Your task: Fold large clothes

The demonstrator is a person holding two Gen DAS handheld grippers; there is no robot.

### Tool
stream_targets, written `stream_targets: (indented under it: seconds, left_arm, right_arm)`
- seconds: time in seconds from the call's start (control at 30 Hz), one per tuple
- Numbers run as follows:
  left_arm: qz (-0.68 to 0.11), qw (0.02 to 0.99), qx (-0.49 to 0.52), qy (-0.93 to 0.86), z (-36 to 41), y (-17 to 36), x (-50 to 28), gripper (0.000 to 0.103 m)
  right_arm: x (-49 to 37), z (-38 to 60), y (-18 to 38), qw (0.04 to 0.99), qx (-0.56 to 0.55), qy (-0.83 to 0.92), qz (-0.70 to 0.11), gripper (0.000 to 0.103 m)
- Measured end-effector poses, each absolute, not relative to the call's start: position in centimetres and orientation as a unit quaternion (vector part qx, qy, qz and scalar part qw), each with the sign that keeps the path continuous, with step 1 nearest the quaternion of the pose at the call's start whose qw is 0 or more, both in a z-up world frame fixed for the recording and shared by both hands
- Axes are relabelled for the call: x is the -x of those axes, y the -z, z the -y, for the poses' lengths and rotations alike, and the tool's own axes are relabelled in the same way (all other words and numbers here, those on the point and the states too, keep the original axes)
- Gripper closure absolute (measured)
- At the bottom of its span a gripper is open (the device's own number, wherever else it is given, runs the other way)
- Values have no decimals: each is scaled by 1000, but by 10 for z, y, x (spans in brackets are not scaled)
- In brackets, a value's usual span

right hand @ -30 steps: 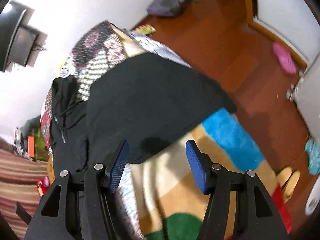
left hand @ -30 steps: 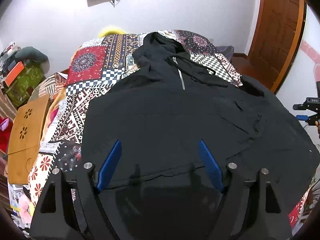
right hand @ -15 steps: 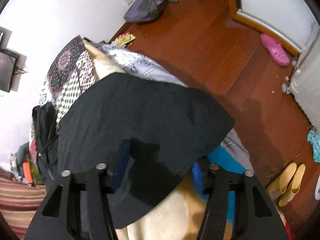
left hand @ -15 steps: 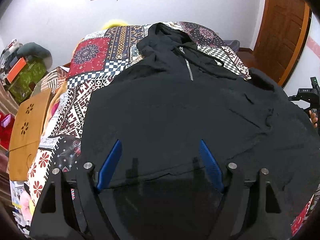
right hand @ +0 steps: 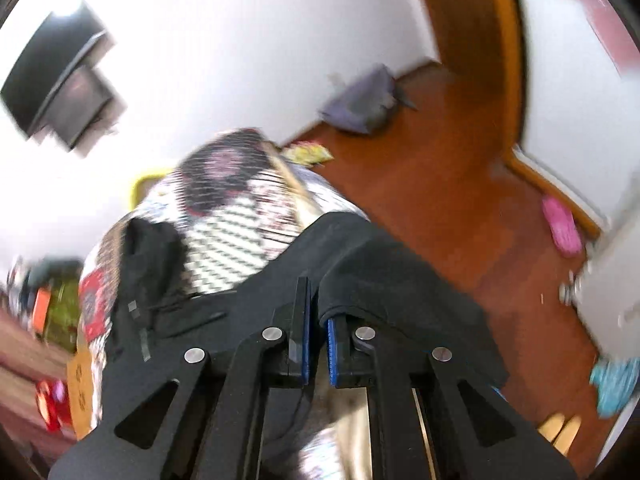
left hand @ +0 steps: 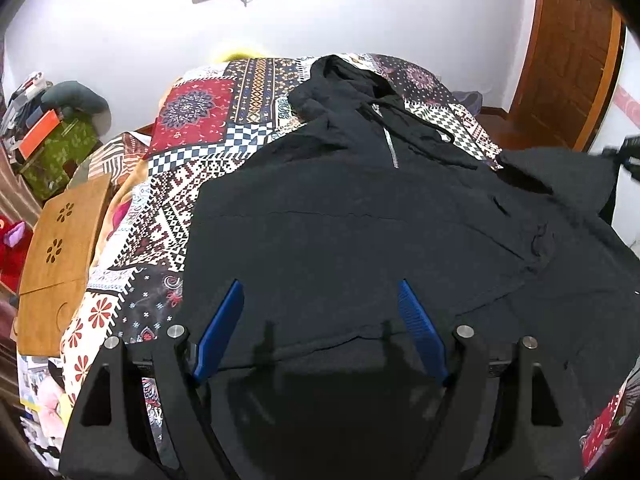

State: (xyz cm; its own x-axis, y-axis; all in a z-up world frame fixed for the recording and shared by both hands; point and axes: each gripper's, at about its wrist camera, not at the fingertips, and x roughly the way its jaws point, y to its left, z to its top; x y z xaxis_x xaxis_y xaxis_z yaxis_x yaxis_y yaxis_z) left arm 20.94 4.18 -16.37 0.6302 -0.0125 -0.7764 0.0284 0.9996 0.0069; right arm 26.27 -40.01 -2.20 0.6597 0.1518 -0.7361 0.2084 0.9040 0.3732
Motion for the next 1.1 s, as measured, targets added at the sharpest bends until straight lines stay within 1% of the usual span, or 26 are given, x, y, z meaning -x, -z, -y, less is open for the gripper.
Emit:
stream_targets:
  seconds: [0.07,0.17,0.3,0.43,0.57,0.63,0.67,0.83,0.9,0.93,0.97,1.1]
  left_arm:
    - [-428,904,-6,11,-46,163,-206,24]
    - [-427,904,-1,12,-51,163,-202,24]
    - [-424,905,5,13,-58,163,-196,24]
    - [-422,907,9,13,-65,161,-189,24]
    - [-423,906,14,11,-74,162,-182,24]
    - [-424,905,15,10,-77,163,-179,24]
    - [-425,905,15,10,-78,164,-178,24]
    - [-432,902,20,7,-83,169,-173,24]
    - [-433,901,21,8,-82,171,-172,24]
    - [-434,901,21,9,-81,171,-172,24]
    - [-435,900,21,10,-80,172,-172,24]
    - [-434,901,11,12,-74,172,-174,24]
  right_arm:
    - [-260,372,0,896,-184,-16,-403,97]
    - [-257,338,-18,901,-151,-60,-402,97]
    - [-254,284,-17,897,-94,-111,-418,97]
    - [-249,239,13,874,-71,-149,-456,97]
    - [-243,197,61,836,-45,-175,-519,97]
    - [-238,185,81,819,-31,-179,-544,97]
    - [-235,183,90,812,-27,-180,-554,95]
    - [-233,185,112,786,-38,-168,-594,93]
    - [-233,184,113,777,-43,-167,-605,84]
    - [-232,185,112,769,-48,-174,-614,74]
    - [-229,184,109,763,-50,-181,-619,69]
    - [-215,190,86,763,-45,-207,-610,68]
